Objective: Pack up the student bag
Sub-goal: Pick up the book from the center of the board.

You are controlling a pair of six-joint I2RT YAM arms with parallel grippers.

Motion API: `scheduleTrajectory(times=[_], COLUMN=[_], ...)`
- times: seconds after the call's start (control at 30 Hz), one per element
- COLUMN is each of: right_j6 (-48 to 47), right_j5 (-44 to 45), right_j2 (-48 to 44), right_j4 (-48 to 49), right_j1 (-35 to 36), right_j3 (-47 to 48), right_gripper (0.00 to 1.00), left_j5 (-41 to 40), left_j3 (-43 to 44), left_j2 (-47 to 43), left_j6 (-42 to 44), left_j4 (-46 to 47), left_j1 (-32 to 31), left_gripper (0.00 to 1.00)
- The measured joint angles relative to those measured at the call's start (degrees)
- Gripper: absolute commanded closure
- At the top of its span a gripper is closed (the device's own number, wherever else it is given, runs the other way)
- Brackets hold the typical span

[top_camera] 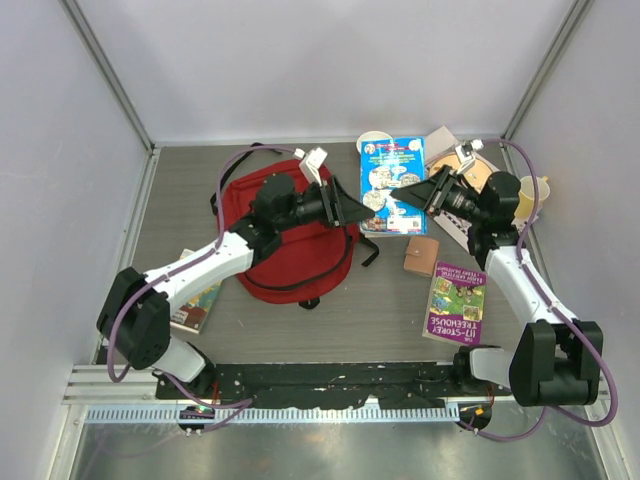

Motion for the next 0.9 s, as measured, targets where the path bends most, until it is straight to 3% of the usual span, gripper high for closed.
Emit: scheduleTrajectory(times=[0.03,0.13,0.2,0.37,0.6,0.9], right_j6=[-0.02,0.00,0.17,3.98,14.08,23.02], right_j5=[0.31,1.05,0.94,-0.74,-5.35,-6.91], right_j2=[-0.39,-0.76,-0.74,-0.76,-0.28,6.36], right_j4=[-0.04,-0.17,-0.37,3.13,16.81,29.64], right_j1=[-0.04,-0.15,0.00,0.35,2.69,8.85], right_j3=[-0.17,-0.55,-0.85,-2.58,-3.85,-3.85], right_gripper=[0.85,0.94,0.97,0.99,0.99,0.99], left_j5=[-0.35,-2.54,-4.37,-9.44,-10.32,-2.03], left_j3=[-0.13,-0.37,-0.39,-0.59,-0.66,-4.94], left_j2=[-0.15,-1.75,-3.52,-8.02,-7.06,0.07], left_j6=[0.50,2.03,3.41,5.84,5.35,-5.44], left_j4=[-0.59,-2.75,-4.17,-7.13,-5.27,14.88], left_j1=[0.11,0.33,0.33,0.55,4.22,9.09], left_gripper=[0.27,0.06,0.00,0.00,0.00,0.00])
